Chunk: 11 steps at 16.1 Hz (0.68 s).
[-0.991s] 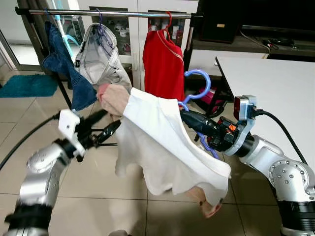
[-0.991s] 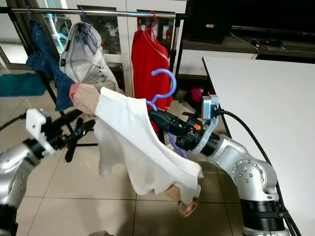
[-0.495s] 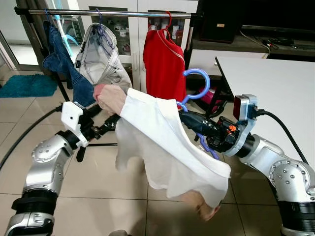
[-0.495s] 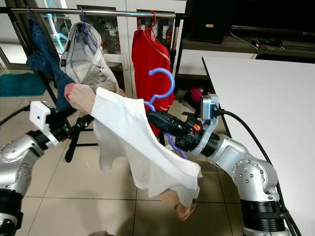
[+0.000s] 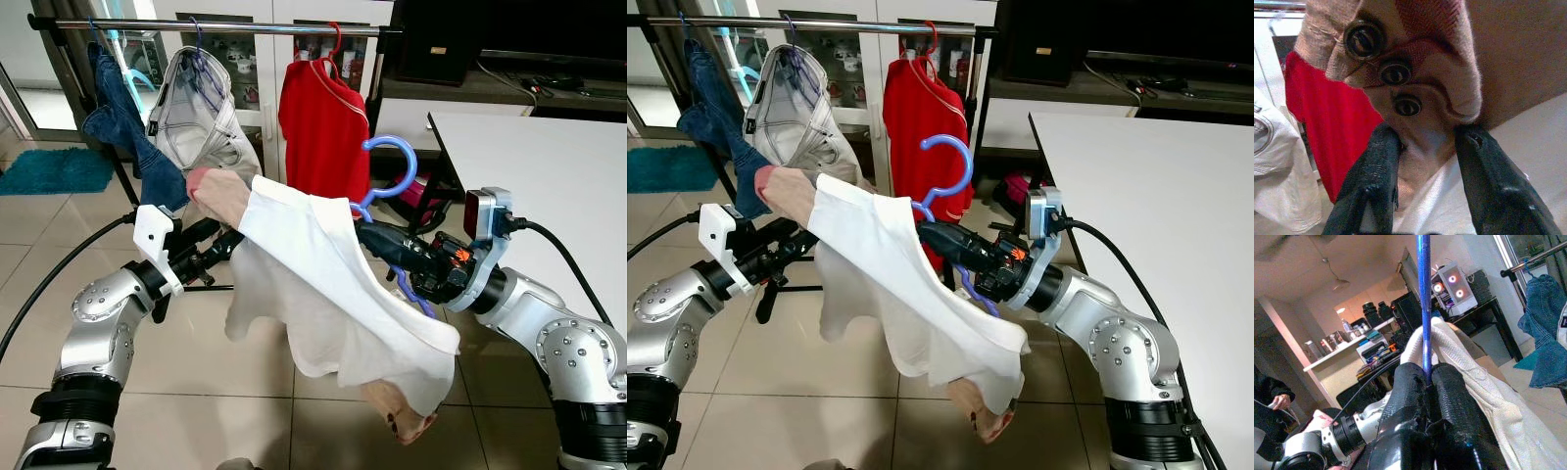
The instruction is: Hang hanger
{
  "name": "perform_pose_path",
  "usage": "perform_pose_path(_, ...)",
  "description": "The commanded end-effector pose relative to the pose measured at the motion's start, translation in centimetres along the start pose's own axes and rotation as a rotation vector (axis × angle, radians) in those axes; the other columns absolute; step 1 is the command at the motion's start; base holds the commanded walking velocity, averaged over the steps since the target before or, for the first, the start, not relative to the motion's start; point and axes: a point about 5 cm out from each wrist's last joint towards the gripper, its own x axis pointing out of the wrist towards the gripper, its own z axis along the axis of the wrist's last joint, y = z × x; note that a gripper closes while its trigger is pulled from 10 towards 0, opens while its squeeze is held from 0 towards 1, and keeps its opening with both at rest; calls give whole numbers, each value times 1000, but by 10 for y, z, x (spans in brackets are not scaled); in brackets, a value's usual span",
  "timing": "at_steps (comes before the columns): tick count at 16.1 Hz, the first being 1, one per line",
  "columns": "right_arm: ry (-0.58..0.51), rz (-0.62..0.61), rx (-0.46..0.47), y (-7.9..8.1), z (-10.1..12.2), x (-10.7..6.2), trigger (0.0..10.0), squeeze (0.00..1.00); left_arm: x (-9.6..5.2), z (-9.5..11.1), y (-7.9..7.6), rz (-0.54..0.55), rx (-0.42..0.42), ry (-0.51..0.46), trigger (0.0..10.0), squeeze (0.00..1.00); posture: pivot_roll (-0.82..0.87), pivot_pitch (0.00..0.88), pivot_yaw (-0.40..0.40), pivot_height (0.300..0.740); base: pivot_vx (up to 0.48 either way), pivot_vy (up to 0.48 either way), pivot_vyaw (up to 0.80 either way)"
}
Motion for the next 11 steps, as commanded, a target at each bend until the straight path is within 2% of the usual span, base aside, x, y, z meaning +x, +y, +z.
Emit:
perform_pose_path(1, -8, 35, -11, 6, 3, 2, 10000, 0, 2, 2, 1, -7, -9, -9, 0, 0, -80, 0, 18, 740, 0, 0, 0)
perform_pose_path(11, 2, 32, -15, 5, 3, 4, 10000, 0, 1, 3, 3, 10, -15, -34, 0, 0, -81, 0, 6, 740, 0, 0, 0)
